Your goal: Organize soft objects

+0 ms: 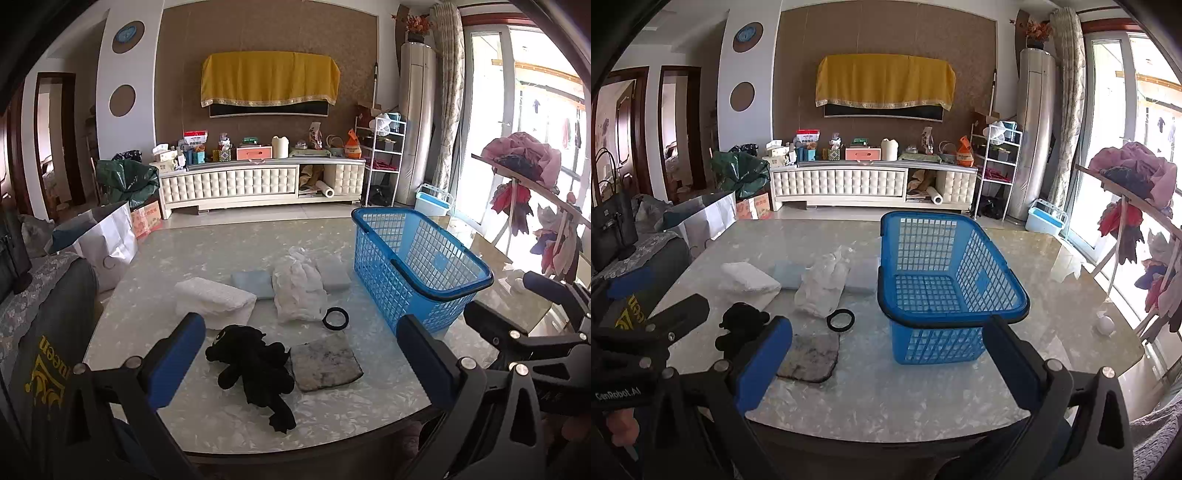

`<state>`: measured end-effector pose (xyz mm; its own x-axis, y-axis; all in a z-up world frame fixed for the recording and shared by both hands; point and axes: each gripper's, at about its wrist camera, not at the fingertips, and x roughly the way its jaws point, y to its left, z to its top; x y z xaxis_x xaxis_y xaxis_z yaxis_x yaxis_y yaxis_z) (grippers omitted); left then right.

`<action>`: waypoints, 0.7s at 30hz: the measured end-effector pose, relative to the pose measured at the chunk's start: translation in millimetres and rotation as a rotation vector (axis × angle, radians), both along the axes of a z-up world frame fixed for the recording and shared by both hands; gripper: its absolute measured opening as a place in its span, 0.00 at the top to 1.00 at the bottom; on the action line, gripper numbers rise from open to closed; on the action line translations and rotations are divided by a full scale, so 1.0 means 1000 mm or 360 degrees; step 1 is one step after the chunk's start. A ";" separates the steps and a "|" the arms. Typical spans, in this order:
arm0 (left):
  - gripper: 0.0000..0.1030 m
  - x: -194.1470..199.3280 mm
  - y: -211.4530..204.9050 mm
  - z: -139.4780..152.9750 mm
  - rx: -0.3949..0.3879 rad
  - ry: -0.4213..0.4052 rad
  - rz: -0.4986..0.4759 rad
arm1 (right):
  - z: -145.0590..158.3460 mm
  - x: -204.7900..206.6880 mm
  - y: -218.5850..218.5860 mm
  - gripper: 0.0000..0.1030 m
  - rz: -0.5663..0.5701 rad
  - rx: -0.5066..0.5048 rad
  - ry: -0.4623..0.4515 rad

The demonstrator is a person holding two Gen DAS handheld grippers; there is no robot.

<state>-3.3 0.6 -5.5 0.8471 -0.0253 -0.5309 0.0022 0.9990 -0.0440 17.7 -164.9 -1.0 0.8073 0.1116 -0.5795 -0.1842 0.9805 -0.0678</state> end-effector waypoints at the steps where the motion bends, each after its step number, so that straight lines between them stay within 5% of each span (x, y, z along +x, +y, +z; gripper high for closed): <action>1: 0.00 0.000 0.000 0.001 0.0001 -0.0003 0.0000 | -0.001 0.000 0.001 0.00 0.0002 0.0001 0.0004; 21: 0.00 -0.003 -0.003 0.004 0.0007 0.0001 -0.0006 | 0.004 -0.003 -0.003 0.00 -0.0003 0.0004 0.0009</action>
